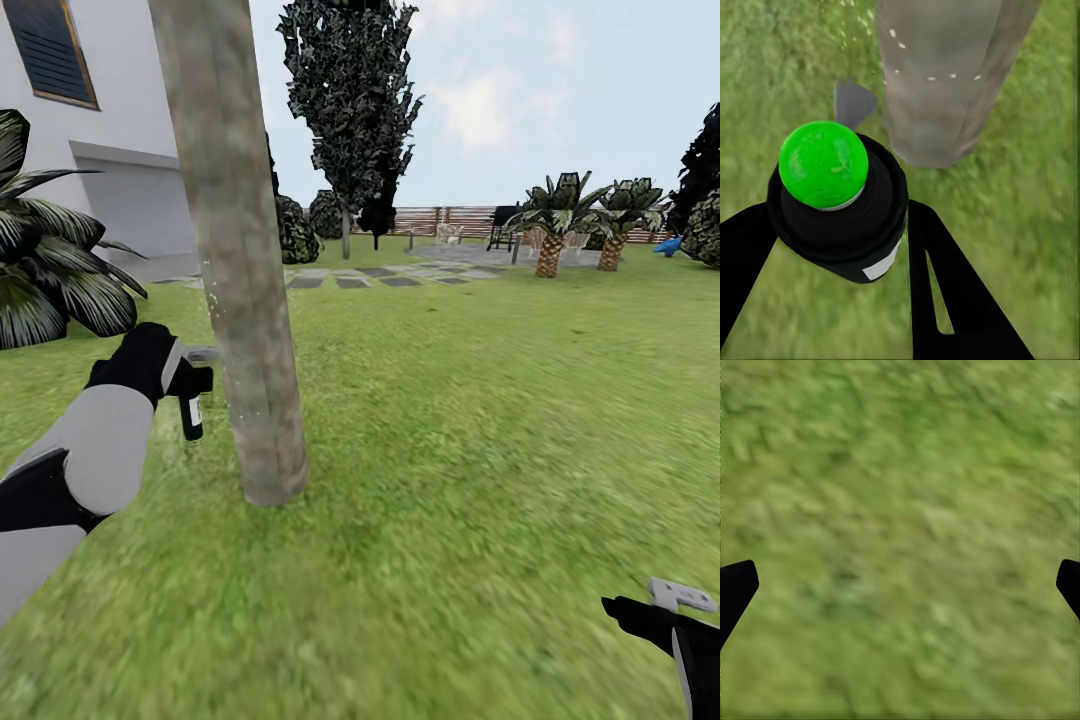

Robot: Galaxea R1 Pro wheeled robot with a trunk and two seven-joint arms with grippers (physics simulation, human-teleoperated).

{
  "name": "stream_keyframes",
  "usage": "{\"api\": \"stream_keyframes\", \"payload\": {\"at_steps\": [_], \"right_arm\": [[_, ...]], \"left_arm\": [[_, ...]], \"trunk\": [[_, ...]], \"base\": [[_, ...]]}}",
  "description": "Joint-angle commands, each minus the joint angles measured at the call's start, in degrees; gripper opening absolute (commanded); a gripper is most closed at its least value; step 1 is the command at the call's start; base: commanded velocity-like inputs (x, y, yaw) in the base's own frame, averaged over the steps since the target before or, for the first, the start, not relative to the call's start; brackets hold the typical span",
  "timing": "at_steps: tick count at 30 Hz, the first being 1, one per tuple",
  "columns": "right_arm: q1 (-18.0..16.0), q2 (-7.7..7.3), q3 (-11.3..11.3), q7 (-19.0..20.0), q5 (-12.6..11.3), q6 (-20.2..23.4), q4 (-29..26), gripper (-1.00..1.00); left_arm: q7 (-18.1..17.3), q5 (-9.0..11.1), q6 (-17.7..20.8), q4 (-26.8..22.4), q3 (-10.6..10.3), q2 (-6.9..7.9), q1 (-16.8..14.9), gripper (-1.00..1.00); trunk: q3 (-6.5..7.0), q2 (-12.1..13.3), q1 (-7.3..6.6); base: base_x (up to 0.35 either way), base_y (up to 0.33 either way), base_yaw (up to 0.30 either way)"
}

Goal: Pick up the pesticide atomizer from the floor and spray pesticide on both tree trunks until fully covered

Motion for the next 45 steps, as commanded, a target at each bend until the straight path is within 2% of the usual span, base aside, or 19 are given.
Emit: {"api": "stream_keyframes", "payload": {"at_steps": [1, 8, 18, 21, 25, 29, 34, 36, 38, 45], "right_arm": [[-0.05, 0.04, -0.16, 0.53, 0.61, 0.17, -0.08, 1.0], [-0.05, 0.05, -0.16, 0.53, 0.61, 0.17, -0.12, 1.0], [-0.05, 0.09, -0.16, 0.53, 0.61, 0.17, -0.12, 1.0], [-0.05, 0.07, -0.16, 0.53, 0.61, 0.17, -0.08, 1.0], [-0.05, 0.06, -0.16, 0.53, 0.61, 0.17, -0.1, 1.0], [-0.04, 0.05, -0.16, 0.53, 0.61, 0.17, -0.11, 1.0], [-0.05, 0.08, -0.16, 0.53, 0.61, 0.18, -0.14, 1.0], [-0.05, 0.08, -0.16, 0.53, 0.61, 0.17, -0.12, 1.0], [-0.05, 0.1, -0.16, 0.53, 0.61, 0.17, -0.13, 1.0], [-0.05, 0.1, -0.16, 0.53, 0.61, 0.17, -0.1, 1.0]], "left_arm": [[-0.53, -0.67, 0.17, 0.0, 0.35, -0.05, -0.7, -1.0], [-0.54, -0.67, 0.46, 0.28, 0.33, -0.29, -6.93, -1.0], [-0.54, -0.67, 0.48, 0.29, 0.28, -0.33, -10.63, -1.0], [-0.54, -0.67, 0.48, 0.83, 0.27, -0.3, -10.92, -1.0], [-0.54, -0.7, 0.42, 7.6, 0.31, -0.09, -10.96, -1.0], [-0.49, -0.75, 0.21, 12.16, 0.36, 0.25, -10.96, -1.0], [-0.46, -0.76, 0.07, 14.17, 0.43, 2.41, -10.79, -1.0], [-0.45, -0.76, 0.05, 14.29, 0.39, 2.81, -10.64, -1.0], [-0.45, -0.76, 0.04, 14.63, 0.37, 2.96, -10.46, -1.0], [-0.47, -0.84, -0.7, 22.35, 0.35, 2.84, -10.26, -1.0]], "trunk": [[-0.06, -0.02, -0.01], [-0.06, -0.02, -0.01], [-0.06, -0.02, -0.01], [-0.06, -0.02, -0.01], [-0.06, -0.02, -0.01], [-0.06, -0.02, -0.01], [-0.06, -0.02, -0.01], [-0.06, -0.02, -0.01], [-0.06, -0.02, -0.01], [-0.06, -0.02, -0.01]], "base": [[0.0, 0.0, 0.0], [0.0, 0.0, 0.0], [0.0, 0.0, 0.0], [0.0, 0.0, 0.0], [0.0, 0.0, 0.0], [0.0, 0.0, 0.0], [0.0, 0.0, 0.0], [0.0, 0.0, 0.0], [0.0, 0.0, 0.0], [0.0, 0.0, 0.0]]}}
